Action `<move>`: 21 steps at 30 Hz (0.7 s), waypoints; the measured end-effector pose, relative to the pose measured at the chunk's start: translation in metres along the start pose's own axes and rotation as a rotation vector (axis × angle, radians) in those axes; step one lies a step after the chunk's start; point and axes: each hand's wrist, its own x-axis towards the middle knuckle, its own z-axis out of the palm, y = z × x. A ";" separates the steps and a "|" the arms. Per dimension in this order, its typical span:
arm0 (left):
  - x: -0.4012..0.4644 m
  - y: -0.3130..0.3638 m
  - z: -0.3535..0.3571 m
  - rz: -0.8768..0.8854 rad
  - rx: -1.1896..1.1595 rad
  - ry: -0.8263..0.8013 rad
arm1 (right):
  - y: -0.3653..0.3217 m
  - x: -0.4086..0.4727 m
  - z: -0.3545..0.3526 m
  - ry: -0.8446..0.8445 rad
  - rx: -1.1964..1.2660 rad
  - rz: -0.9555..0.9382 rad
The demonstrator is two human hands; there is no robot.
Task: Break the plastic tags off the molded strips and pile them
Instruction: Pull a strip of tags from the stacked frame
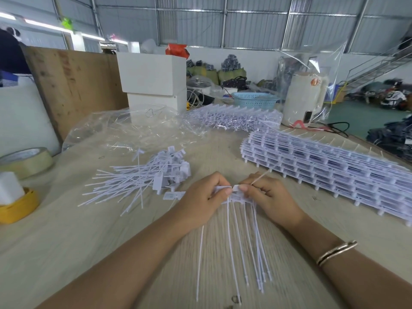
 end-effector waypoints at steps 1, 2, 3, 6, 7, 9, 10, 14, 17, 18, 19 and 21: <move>0.000 0.000 0.000 0.001 -0.011 -0.001 | -0.002 0.000 0.001 -0.002 0.026 0.022; 0.000 0.000 0.000 0.001 -0.025 0.000 | -0.004 0.000 0.001 -0.003 0.058 0.041; 0.001 0.001 0.000 -0.001 -0.045 0.003 | -0.006 0.001 0.001 0.002 0.104 0.069; 0.001 0.001 -0.002 0.005 -0.112 -0.017 | -0.006 0.000 -0.010 0.089 0.263 0.222; 0.000 0.000 -0.004 0.005 -0.126 -0.022 | -0.004 -0.001 -0.016 0.108 0.254 0.255; -0.001 -0.003 -0.008 -0.012 -0.146 -0.003 | 0.000 -0.003 -0.023 0.083 0.151 0.275; -0.001 -0.004 -0.009 -0.038 -0.152 0.018 | 0.000 -0.003 -0.023 0.052 0.098 0.264; 0.003 -0.008 -0.010 -0.148 -0.132 0.079 | 0.004 0.002 -0.013 -0.100 -0.116 0.111; 0.002 -0.008 -0.008 -0.145 -0.050 0.074 | 0.011 0.001 -0.012 -0.159 -0.192 0.071; 0.002 -0.008 -0.008 -0.140 -0.016 0.067 | 0.012 0.001 -0.011 -0.181 -0.214 0.076; 0.002 -0.009 -0.007 -0.138 0.018 0.057 | 0.013 0.001 -0.010 -0.205 -0.237 0.084; 0.002 -0.011 -0.005 -0.145 0.070 0.028 | 0.014 0.002 -0.010 -0.250 -0.274 0.112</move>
